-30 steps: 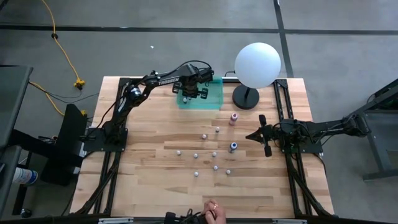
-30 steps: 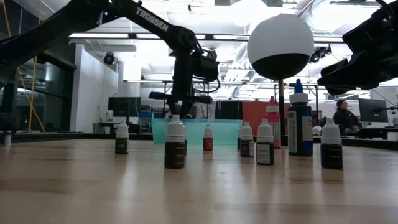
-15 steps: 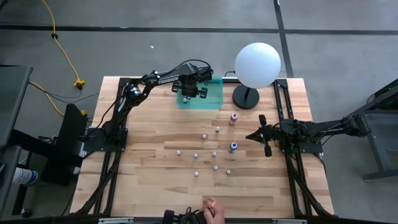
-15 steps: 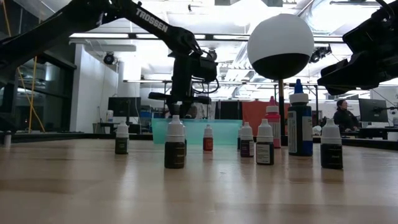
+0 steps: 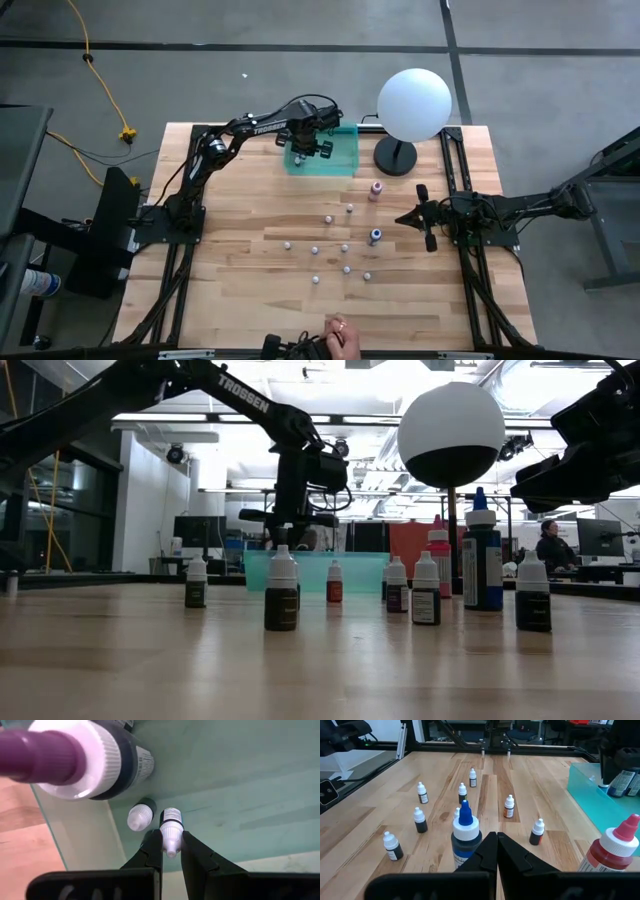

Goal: Pick & Place food coloring
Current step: Put the small blue food coloring bottle into the bin

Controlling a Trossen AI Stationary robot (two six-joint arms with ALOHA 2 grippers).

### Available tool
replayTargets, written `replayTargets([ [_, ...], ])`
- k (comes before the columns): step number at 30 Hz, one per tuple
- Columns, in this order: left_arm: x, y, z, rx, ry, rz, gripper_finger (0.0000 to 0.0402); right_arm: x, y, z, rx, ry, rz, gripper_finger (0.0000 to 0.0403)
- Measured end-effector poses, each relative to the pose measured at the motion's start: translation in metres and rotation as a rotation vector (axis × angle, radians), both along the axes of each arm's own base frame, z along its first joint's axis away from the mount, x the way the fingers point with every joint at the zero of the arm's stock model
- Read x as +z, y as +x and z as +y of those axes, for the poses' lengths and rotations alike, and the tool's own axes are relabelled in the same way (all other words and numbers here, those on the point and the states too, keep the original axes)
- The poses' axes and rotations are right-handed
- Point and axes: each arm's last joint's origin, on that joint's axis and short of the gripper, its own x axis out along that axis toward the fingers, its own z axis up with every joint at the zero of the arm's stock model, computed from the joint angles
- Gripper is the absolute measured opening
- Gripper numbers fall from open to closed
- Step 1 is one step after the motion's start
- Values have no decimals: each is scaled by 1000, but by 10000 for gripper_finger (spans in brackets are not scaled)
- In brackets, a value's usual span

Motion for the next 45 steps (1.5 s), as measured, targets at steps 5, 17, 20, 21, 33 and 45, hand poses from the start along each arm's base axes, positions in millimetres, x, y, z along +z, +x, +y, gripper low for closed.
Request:
replayTargets([
  [5,0,0,0,-39,2,3,31,0,0,0,0,0,0,0],
  [17,-9,0,-2,-71,-13,2,31,0,0,0,-1,0,0,0],
  [20,-10,1,-4,-81,-12,1,31,0,0,0,0,0,0,0],
  [21,-10,1,-4,-81,-13,3,31,0,0,0,0,0,0,0],
  [33,-10,3,-3,-145,2,-5,104,0,0,0,0,0,0,0],
  [45,1,9,-3,-214,44,-15,147,0,0,0,0,0,0,0],
])
